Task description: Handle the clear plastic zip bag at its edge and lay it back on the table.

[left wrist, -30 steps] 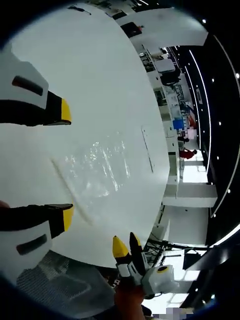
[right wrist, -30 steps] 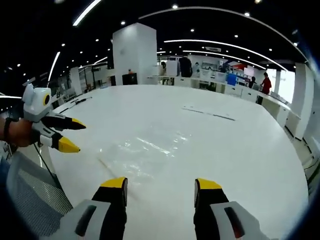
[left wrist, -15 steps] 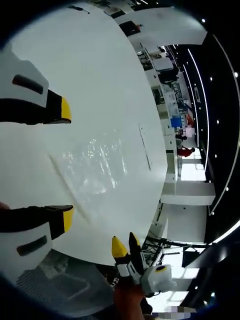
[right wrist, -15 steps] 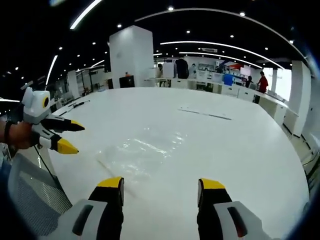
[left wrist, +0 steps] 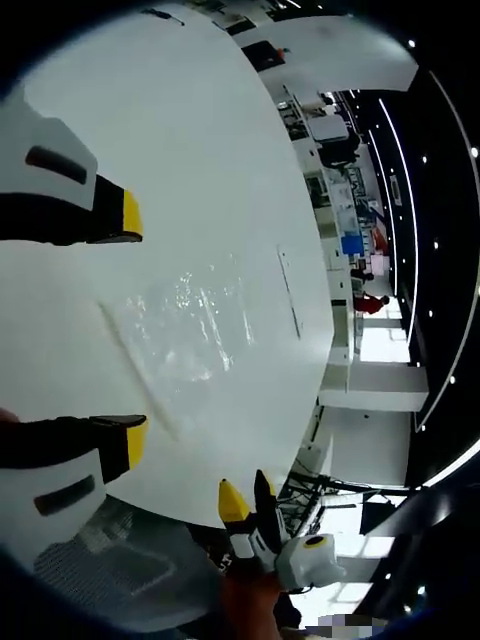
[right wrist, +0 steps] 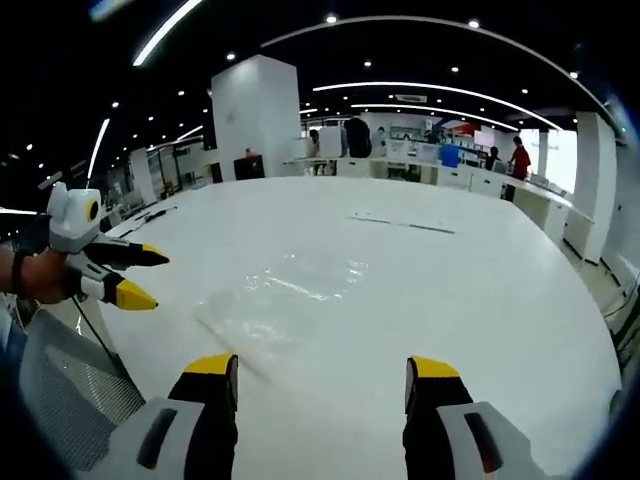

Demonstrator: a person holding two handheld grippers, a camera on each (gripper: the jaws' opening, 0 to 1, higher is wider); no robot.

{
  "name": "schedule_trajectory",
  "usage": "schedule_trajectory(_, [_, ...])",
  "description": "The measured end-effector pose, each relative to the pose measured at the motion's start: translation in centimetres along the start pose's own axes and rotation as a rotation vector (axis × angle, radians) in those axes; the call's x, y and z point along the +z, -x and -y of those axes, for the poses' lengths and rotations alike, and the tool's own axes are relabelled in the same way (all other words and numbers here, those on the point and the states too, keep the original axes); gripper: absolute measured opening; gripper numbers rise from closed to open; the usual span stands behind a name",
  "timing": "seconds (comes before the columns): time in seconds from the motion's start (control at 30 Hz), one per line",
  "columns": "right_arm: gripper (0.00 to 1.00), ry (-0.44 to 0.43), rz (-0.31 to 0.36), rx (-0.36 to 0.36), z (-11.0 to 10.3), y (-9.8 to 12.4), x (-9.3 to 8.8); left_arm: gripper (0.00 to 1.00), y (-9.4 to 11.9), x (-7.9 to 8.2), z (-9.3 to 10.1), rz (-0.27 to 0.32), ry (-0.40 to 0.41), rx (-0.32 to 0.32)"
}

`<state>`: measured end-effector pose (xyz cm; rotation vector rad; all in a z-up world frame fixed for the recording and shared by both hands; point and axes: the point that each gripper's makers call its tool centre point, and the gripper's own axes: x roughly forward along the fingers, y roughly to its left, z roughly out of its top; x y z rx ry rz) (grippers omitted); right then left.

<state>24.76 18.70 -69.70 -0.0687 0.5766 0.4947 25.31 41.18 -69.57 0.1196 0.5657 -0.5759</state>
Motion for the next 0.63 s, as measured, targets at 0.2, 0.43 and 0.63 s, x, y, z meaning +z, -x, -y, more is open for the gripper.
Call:
schedule_trajectory(0.2, [0.70,-0.003,0.005,0.003,0.08,-0.09,-0.03,0.71,-0.03,-0.32,0.55,-0.008,0.009,-0.006])
schedule_trajectory(0.43, [0.73,0.018,-0.009,0.016,-0.09,-0.07,-0.40,0.72,0.06,-0.65,0.71,-0.013,0.005,-0.003])
schedule_trajectory(0.63, [0.74,0.023,-0.021,0.028,-0.17,0.03,-0.94,0.72,0.29,-0.97,0.55,-0.016,0.014,0.014])
